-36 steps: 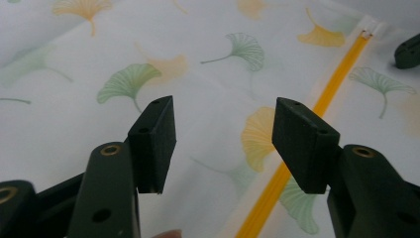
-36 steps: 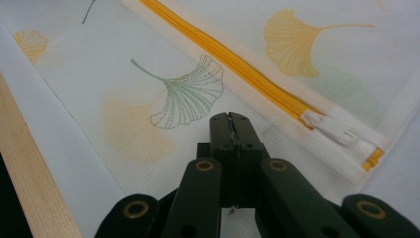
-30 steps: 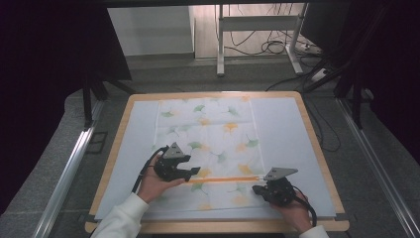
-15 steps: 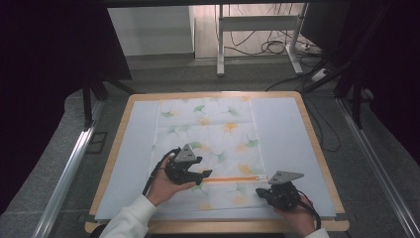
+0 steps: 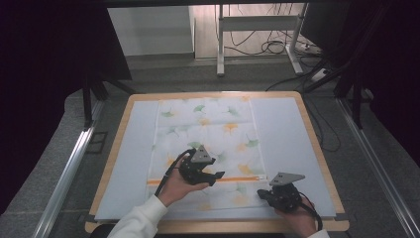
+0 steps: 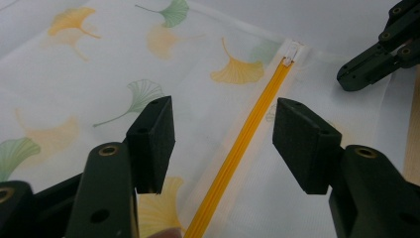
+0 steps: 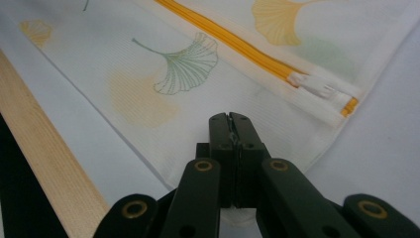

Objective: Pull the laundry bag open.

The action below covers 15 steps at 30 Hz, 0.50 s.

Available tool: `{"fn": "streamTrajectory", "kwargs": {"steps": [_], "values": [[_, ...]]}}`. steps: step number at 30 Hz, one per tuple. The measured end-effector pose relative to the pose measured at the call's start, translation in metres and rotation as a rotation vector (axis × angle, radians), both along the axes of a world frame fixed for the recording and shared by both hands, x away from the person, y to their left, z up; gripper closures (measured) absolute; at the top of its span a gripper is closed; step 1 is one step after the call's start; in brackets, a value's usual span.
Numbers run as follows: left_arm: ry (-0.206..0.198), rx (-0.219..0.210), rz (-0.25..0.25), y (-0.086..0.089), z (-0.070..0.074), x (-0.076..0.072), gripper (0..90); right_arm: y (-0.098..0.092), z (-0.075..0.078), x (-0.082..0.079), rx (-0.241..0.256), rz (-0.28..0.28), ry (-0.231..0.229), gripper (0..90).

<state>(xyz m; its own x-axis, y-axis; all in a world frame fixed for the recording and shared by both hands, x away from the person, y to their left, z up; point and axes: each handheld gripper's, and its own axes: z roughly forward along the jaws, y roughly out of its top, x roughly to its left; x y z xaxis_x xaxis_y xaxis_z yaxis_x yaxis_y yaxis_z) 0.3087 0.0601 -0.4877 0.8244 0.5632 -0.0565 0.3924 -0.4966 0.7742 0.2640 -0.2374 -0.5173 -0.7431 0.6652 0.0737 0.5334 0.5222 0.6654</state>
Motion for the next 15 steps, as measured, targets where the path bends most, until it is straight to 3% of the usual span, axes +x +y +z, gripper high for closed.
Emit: {"fn": "streamTrajectory", "kwargs": {"steps": [15], "values": [[-0.006,0.005,-0.092,-0.057,0.002,0.007,41.1,-0.003,0.0,0.002,0.004,-0.012,0.008,88.7]]}}
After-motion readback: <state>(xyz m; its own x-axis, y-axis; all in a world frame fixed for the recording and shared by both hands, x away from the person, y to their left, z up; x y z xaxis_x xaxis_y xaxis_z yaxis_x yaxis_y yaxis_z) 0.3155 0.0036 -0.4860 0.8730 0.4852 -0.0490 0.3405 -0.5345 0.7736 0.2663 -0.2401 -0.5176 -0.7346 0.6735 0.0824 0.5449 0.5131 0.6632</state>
